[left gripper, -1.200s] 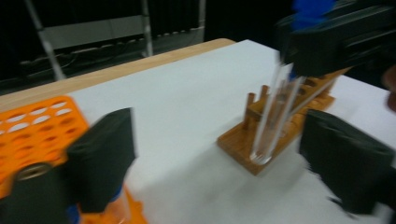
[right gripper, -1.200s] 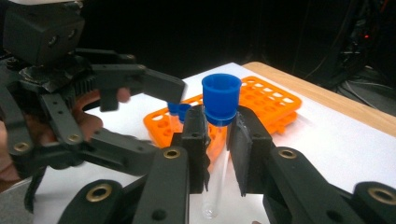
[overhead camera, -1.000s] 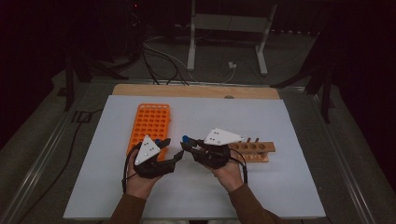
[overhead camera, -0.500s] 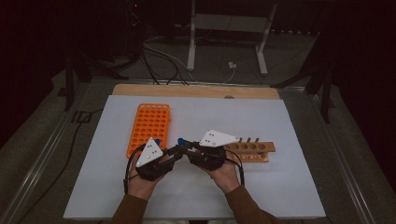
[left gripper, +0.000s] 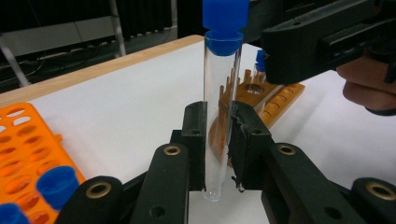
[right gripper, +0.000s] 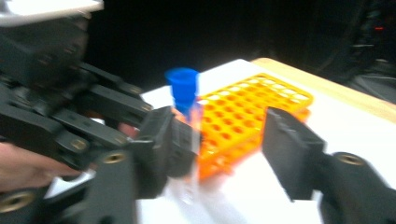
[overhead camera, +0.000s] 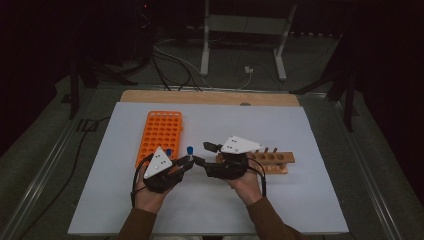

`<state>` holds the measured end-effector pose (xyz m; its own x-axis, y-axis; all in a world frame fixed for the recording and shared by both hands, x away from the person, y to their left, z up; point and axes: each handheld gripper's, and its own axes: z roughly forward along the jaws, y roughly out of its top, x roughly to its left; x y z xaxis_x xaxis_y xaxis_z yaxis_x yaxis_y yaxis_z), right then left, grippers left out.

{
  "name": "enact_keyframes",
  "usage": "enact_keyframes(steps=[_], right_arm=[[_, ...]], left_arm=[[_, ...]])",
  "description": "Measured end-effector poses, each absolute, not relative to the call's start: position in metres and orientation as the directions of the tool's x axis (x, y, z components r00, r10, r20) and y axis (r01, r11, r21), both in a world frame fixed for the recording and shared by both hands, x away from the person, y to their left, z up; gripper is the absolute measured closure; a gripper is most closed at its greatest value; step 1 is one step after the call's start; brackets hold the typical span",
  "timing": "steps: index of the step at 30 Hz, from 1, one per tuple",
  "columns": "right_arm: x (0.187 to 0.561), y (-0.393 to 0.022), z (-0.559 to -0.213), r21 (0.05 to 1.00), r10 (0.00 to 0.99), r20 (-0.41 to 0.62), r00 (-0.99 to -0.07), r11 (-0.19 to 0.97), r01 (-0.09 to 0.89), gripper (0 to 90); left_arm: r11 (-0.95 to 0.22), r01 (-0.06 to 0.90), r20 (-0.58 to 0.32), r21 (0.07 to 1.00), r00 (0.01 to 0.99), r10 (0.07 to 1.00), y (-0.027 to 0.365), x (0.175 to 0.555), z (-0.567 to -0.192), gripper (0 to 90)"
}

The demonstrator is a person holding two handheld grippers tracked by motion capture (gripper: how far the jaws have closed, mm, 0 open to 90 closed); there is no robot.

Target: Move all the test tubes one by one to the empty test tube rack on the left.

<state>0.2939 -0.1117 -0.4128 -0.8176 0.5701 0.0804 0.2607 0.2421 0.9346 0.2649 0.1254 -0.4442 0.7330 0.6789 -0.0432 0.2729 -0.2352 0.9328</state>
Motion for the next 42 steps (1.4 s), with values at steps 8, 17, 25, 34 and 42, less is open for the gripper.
enact_keyframes(steps=[8,17,25,34,42], right_arm=[[0.303,-0.134,-0.413,0.93,0.669,0.072,-0.74,0.224,0.293,14.9],[0.311,-0.16,-0.414,0.921,0.731,0.075,-0.679,0.211,0.328,5.5],[0.313,-0.185,-0.416,0.918,0.772,0.084,-0.631,0.186,0.35,1.8],[0.31,-0.21,-0.417,0.921,0.799,0.083,-0.596,0.168,0.352,0.9],[0.303,-0.232,-0.42,0.925,0.821,0.075,-0.565,0.155,0.348,1.0]], left_arm=[[-0.223,0.281,-0.048,0.933,0.714,0.698,0.135,0.267,-0.443,78.0],[-0.21,0.283,-0.05,0.936,0.698,0.714,0.142,0.268,-0.441,77.9],[-0.192,0.275,-0.05,0.942,0.681,0.73,0.151,0.268,-0.437,77.9],[-0.168,0.268,-0.053,0.949,0.658,0.751,0.162,0.268,-0.431,77.9],[-0.148,0.258,-0.053,0.955,0.636,0.77,0.174,0.268,-0.426,77.9]])
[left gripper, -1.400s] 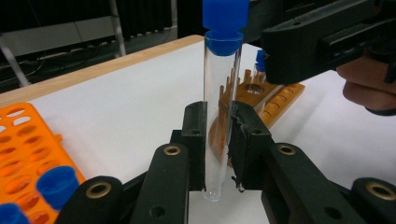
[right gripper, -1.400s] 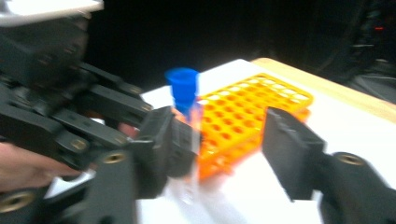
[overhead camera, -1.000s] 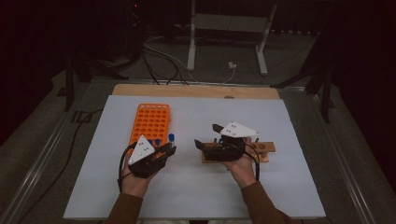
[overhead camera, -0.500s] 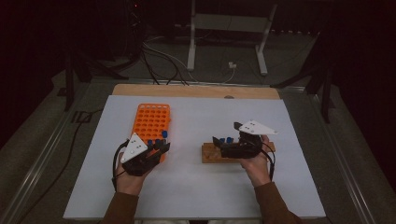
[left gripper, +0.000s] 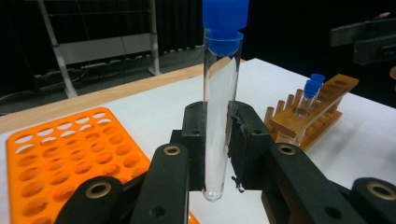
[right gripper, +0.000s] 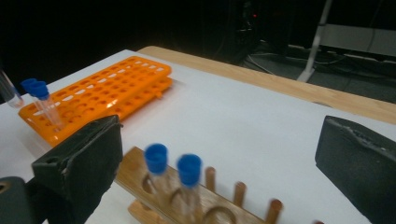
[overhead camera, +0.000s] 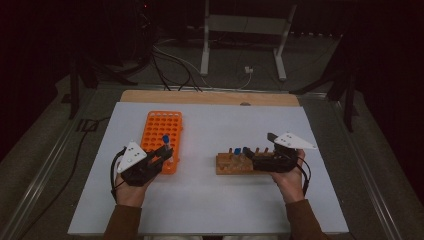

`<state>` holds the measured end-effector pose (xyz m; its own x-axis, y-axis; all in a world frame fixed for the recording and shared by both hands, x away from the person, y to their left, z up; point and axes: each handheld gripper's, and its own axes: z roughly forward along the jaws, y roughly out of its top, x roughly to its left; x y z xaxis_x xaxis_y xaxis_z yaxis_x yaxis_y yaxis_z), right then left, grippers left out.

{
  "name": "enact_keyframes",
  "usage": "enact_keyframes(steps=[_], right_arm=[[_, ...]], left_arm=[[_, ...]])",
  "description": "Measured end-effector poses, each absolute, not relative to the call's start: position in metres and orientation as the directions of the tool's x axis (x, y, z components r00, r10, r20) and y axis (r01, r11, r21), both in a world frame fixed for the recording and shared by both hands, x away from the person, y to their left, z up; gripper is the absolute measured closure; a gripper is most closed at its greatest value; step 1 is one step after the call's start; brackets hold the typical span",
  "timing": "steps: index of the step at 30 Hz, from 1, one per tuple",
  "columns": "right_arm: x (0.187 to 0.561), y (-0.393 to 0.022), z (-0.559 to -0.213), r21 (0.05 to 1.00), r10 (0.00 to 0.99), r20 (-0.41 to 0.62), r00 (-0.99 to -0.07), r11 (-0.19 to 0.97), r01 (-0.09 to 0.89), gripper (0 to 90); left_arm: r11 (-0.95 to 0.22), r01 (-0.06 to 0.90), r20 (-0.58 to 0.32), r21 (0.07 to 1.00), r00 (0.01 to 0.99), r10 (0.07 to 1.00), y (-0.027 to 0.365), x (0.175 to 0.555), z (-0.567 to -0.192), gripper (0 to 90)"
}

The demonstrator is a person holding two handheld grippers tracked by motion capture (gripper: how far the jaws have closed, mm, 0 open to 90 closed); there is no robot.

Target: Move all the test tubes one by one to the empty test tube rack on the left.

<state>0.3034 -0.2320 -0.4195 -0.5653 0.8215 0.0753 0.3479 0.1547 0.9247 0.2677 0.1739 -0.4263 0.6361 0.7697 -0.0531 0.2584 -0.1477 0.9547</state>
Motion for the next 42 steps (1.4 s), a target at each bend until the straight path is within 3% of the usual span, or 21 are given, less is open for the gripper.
enact_keyframes(steps=[18,42], right_arm=[[0.299,-0.264,-0.425,0.927,0.854,0.095,-0.511,0.112,0.359,1.0],[0.297,-0.271,-0.426,0.927,0.857,0.099,-0.505,0.105,0.36,1.0]], left_arm=[[-0.115,0.266,-0.06,0.957,0.569,0.82,0.203,0.268,-0.427,77.9],[-0.16,0.34,-0.044,0.927,0.521,0.852,0.208,0.285,-0.467,77.7]])
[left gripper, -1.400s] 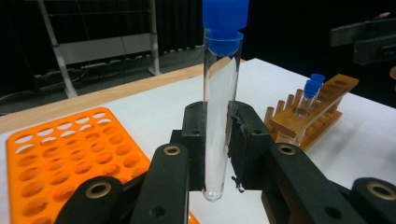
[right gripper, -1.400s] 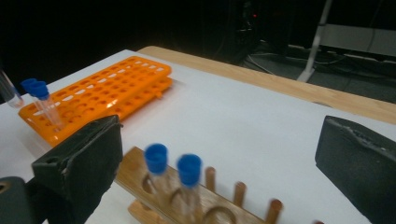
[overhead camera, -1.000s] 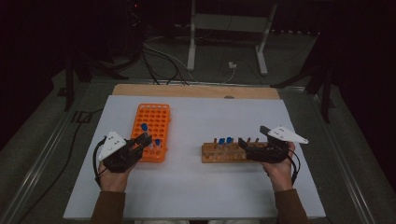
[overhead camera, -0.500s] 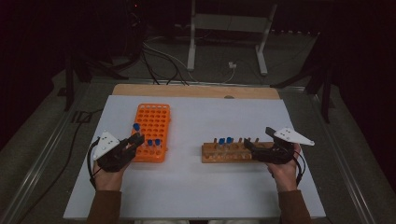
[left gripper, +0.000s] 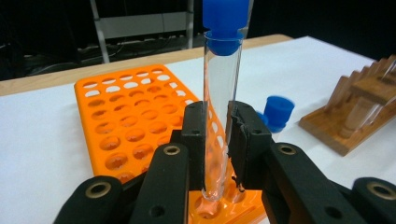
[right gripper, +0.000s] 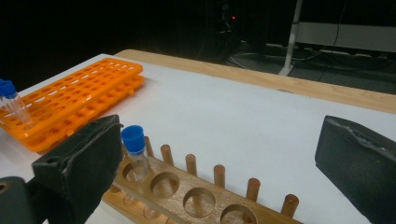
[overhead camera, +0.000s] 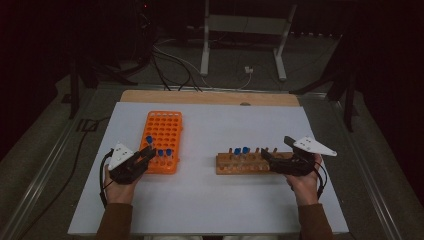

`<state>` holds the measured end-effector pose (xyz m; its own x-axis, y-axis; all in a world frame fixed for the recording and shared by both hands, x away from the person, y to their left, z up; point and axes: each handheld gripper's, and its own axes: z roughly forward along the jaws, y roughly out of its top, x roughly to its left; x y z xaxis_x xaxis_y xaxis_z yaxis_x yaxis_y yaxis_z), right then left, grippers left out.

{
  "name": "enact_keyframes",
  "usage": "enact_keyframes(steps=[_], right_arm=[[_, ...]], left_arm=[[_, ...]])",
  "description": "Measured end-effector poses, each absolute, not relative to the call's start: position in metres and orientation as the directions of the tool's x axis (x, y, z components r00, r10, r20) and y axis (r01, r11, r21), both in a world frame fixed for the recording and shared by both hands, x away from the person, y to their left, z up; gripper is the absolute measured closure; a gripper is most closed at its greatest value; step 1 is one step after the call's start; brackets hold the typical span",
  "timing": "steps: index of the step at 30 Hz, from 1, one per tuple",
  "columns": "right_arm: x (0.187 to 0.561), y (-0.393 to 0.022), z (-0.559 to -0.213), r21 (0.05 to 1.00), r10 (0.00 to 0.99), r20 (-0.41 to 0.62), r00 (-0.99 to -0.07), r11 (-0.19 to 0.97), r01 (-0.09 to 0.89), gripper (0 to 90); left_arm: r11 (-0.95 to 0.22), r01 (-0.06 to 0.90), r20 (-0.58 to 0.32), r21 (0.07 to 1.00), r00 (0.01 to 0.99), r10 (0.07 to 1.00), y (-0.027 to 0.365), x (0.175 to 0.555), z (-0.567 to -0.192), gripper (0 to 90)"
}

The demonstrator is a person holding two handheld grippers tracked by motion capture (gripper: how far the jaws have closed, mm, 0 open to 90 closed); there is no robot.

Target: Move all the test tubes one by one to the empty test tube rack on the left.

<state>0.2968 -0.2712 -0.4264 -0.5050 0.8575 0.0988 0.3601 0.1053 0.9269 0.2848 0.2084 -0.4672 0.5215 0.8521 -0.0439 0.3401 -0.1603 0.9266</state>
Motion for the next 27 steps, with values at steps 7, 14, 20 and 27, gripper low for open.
enact_keyframes(steps=[7,14,20,27], right_arm=[[0.297,-0.271,-0.427,0.926,0.856,0.095,-0.509,0.111,0.36,1.0],[0.296,-0.27,-0.427,0.926,0.854,0.093,-0.513,0.115,0.359,1.0],[0.296,-0.269,-0.427,0.926,0.852,0.09,-0.515,0.118,0.358,1.1],[0.296,-0.27,-0.428,0.926,0.853,0.089,-0.515,0.121,0.359,1.1]], left_arm=[[-0.163,0.362,-0.049,0.918,0.512,0.857,0.21,0.287,-0.476,77.8],[-0.21,0.382,-0.021,0.9,0.519,0.854,0.205,0.289,-0.484,77.8],[-0.239,0.408,-0.009,0.881,0.52,0.854,0.204,0.289,-0.489,77.8],[-0.253,0.45,-0.02,0.856,0.52,0.854,0.203,0.29,-0.492,78.1]])
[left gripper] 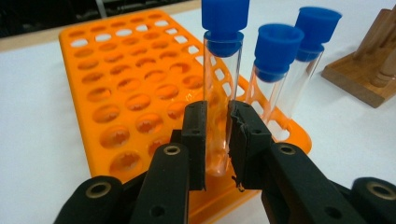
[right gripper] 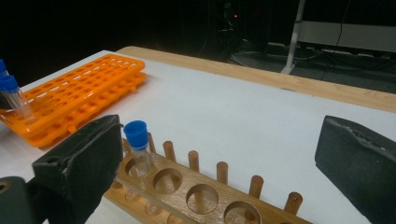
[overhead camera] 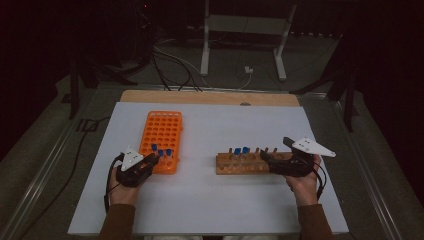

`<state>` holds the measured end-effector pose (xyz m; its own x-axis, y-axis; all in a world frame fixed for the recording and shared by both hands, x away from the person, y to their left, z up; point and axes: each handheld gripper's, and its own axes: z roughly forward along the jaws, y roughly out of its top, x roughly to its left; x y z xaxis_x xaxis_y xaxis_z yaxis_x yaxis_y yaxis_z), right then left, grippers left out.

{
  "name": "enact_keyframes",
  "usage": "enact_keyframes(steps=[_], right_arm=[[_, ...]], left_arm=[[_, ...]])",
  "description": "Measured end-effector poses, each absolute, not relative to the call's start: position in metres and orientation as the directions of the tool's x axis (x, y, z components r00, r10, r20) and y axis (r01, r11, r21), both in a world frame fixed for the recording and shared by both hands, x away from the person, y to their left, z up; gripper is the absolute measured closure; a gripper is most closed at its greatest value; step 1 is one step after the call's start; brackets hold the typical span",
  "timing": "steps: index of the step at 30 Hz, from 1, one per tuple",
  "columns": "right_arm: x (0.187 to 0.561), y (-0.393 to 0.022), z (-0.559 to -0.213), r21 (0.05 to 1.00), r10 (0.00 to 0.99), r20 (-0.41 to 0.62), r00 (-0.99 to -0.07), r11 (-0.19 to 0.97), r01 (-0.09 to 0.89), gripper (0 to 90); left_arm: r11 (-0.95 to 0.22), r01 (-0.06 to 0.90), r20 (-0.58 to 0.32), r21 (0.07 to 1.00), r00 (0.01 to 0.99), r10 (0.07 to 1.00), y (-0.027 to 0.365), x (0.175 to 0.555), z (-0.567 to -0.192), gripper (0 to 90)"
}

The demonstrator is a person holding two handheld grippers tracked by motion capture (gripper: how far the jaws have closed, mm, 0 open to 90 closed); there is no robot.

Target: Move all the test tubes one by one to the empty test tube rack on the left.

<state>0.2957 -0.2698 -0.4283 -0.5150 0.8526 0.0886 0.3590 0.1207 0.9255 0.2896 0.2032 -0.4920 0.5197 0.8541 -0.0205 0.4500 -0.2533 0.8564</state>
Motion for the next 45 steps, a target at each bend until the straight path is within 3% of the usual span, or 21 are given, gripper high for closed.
enact_keyframes(steps=[9,26,36,45], right_arm=[[0.295,-0.2686,-0.4283,0.926,0.849,0.085,-0.521,0.125,0.355,1.1],[0.2956,-0.2671,-0.4296,0.925,0.846,0.091,-0.526,0.124,0.359,1.1],[0.2954,-0.2673,-0.4294,0.926,0.845,0.094,-0.526,0.12,0.359,1.1],[0.2954,-0.2671,-0.4292,0.927,0.843,0.096,-0.529,0.118,0.356,1.1]], left_arm=[[-0.293,0.473,0.001,0.831,0.526,0.851,0.2008,0.2886,-0.494,78.3],[-0.257,0.471,-0.034,0.844,0.525,0.851,0.2033,0.287,-0.4962,76.7],[-0.229,0.462,-0.052,0.857,0.52,0.853,0.2074,0.2848,-0.4931,57.4],[-0.197,0.446,-0.075,0.873,0.523,0.849,0.2083,0.2805,-0.488,28.9]])
